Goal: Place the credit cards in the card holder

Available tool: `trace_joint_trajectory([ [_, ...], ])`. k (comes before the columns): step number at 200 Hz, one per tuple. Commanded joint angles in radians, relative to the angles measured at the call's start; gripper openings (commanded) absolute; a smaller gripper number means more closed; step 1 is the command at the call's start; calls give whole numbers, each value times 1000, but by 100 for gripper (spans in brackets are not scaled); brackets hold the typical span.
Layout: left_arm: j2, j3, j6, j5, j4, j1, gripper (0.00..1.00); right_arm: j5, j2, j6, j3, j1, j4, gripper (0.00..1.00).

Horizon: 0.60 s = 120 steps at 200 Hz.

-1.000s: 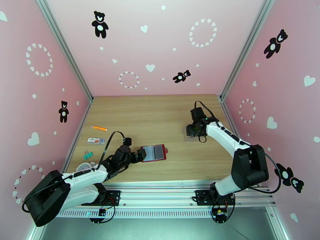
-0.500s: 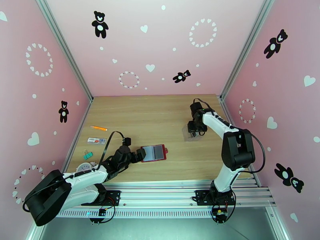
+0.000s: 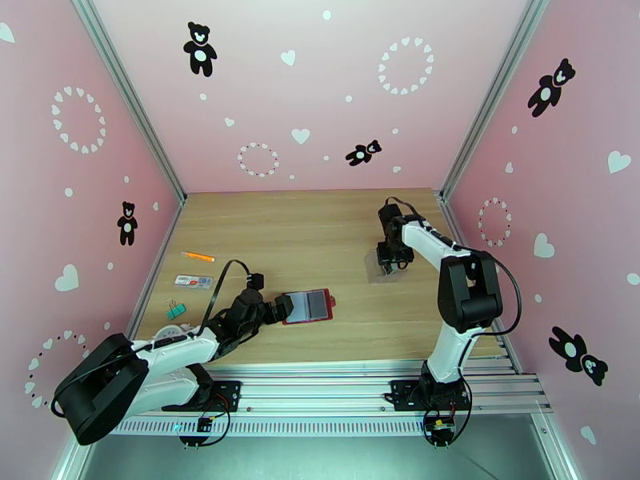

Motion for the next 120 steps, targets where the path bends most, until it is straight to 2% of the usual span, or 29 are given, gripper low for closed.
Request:
trace_joint_trajectory([
  [1,35,8,4,17,-25,5,95,40,20,2,30,-4,-29,56],
  [54,36,9,3,17,-26,4,95,92,-14,17,28,-4,-38,52],
  [120,48,16,5,19,-26,5,95,96,-53,24,21,-19,-49,44],
])
